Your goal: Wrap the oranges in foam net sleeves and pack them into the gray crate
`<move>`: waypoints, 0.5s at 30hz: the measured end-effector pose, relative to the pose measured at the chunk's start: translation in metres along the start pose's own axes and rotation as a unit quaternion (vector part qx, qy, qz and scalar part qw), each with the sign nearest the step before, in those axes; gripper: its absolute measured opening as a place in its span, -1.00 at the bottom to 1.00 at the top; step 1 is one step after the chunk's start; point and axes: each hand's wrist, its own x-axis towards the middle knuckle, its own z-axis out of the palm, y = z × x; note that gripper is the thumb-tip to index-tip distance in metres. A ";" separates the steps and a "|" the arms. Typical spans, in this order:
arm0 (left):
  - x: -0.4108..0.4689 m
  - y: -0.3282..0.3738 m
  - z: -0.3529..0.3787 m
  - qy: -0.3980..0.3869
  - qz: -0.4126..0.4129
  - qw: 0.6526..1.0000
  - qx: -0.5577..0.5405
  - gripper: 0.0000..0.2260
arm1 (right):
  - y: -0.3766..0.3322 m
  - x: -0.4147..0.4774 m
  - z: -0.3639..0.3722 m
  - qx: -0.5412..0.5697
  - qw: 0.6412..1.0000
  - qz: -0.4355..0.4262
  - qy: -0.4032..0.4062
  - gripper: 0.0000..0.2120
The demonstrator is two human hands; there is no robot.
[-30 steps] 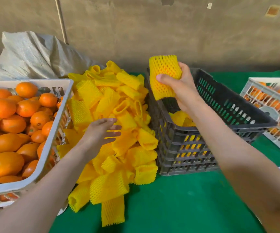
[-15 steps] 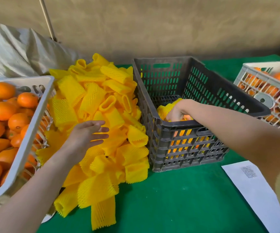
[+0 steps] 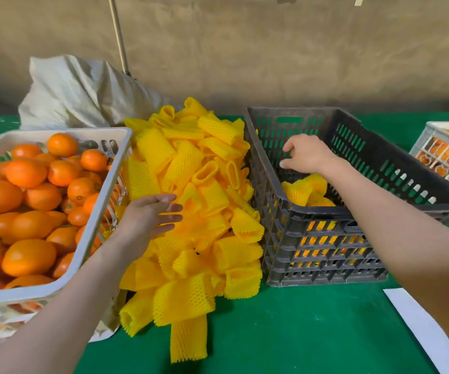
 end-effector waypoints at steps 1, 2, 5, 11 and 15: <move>0.000 0.001 -0.003 0.006 0.003 1.000 -0.004 -0.85 | -0.014 -0.003 -0.006 0.046 0.994 -0.009 0.097 -0.68; -0.001 0.003 -0.005 0.011 0.007 1.000 -0.008 -0.85 | -0.031 -0.007 -0.010 0.088 0.981 -0.031 0.172 -0.76; -0.004 0.005 -0.011 0.023 0.016 0.999 -0.024 -0.84 | -0.089 -0.027 -0.004 0.129 0.960 -0.146 0.203 -0.85; -0.019 0.005 -0.022 0.054 0.035 0.997 -0.048 -0.86 | -0.151 -0.033 0.082 0.017 0.983 -0.164 -0.086 -0.40; -0.030 0.003 -0.032 0.066 0.043 0.995 -0.068 -0.84 | -0.151 -0.026 0.115 0.023 0.986 -0.118 -0.117 -0.42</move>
